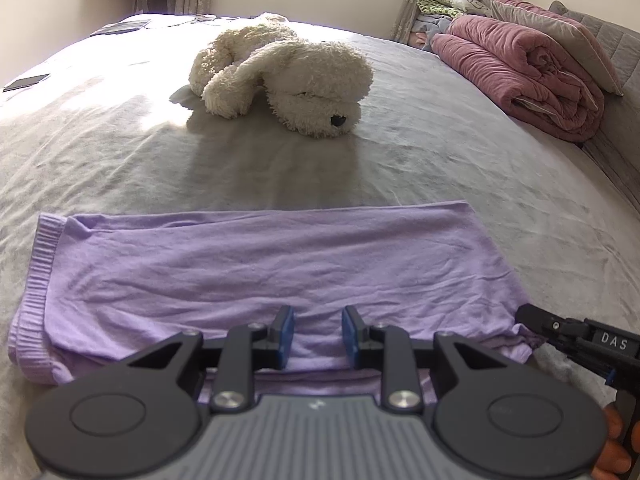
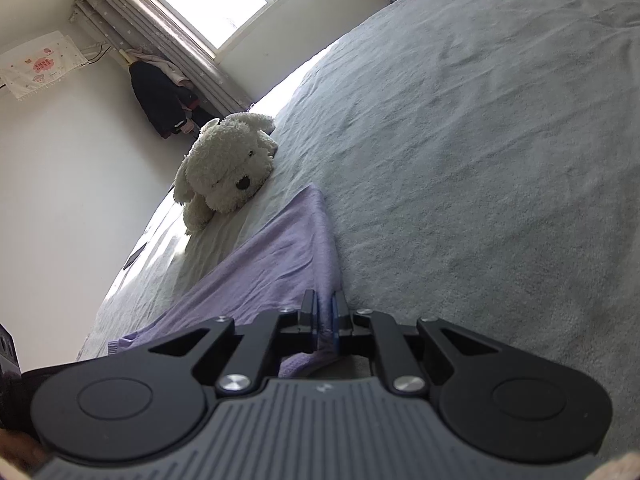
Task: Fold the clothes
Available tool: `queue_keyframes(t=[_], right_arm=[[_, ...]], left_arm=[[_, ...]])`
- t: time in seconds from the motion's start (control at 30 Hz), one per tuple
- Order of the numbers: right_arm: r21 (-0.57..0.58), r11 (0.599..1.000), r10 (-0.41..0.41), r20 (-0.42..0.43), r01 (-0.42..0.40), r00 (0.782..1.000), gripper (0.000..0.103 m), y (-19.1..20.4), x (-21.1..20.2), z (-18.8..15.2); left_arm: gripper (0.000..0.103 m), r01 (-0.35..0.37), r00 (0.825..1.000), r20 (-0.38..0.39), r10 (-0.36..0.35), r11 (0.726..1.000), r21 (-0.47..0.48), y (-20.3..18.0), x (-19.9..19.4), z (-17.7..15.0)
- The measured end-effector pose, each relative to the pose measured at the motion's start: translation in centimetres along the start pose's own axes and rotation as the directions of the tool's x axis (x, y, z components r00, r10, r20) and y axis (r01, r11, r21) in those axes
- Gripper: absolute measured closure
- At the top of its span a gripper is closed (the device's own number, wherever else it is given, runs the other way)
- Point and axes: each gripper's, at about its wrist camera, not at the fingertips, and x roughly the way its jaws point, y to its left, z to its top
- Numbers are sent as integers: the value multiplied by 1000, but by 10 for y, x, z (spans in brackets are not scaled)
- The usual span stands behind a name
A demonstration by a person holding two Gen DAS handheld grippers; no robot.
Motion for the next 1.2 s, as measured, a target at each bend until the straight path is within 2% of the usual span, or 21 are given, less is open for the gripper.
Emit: queue_keyframes(t=[0.27,0.43,0.63,0.93,1.2], right_arm=[[-143,989,-20,43,26,999,93,27,4,-1],[-227,972,-42,71,57,997,93,38,6,-4],[-360,929,-42,119,82,992,93,55,3,-15],[-569,812,-58,143,130,988,93,83,11,-42],[-617,775,-56,150,138,987,93,91,11,-56]], left_arm=[[70,27,1000,0,-27,997,-78,15,0,7],[70,92,996,22,-90,990,-109,18,-3,10],[70,157,987,44,-153,982,-103,12,-5,10],[70,215,976,62,-209,970,-116,12,-5,11],[70,233,972,64,-227,965,-117,12,-2,16]])
